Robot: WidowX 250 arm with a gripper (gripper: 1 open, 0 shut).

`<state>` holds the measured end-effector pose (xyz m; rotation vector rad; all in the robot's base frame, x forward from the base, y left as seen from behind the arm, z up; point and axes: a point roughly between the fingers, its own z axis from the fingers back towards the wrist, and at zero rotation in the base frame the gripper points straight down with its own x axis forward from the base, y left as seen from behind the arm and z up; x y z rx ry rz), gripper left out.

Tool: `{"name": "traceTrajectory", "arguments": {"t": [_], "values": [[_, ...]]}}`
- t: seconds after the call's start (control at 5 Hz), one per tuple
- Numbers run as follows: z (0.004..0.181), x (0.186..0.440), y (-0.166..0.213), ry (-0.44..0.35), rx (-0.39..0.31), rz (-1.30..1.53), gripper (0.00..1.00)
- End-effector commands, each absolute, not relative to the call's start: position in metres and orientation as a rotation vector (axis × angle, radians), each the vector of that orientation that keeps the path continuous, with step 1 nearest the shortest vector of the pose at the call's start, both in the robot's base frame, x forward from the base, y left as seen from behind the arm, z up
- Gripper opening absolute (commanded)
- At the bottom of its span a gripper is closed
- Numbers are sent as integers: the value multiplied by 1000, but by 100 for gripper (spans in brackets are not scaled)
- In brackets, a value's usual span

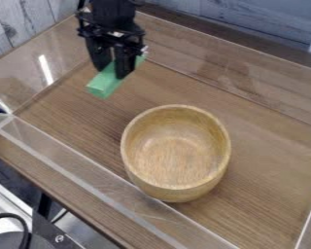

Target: Remove the green block from inside the brown bowl and put it on the table

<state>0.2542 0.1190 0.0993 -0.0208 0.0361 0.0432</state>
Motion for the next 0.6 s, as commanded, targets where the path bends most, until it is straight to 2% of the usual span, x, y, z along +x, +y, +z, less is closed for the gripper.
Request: {"name": "traceTrajectory", "arguments": {"t": [0.0, 0.2, 0.4], "values": [[110, 273, 114, -26, 3, 14, 0], [105, 280, 107, -26, -2, -9, 0], [91, 283, 118, -10, 5, 1, 0]]}}
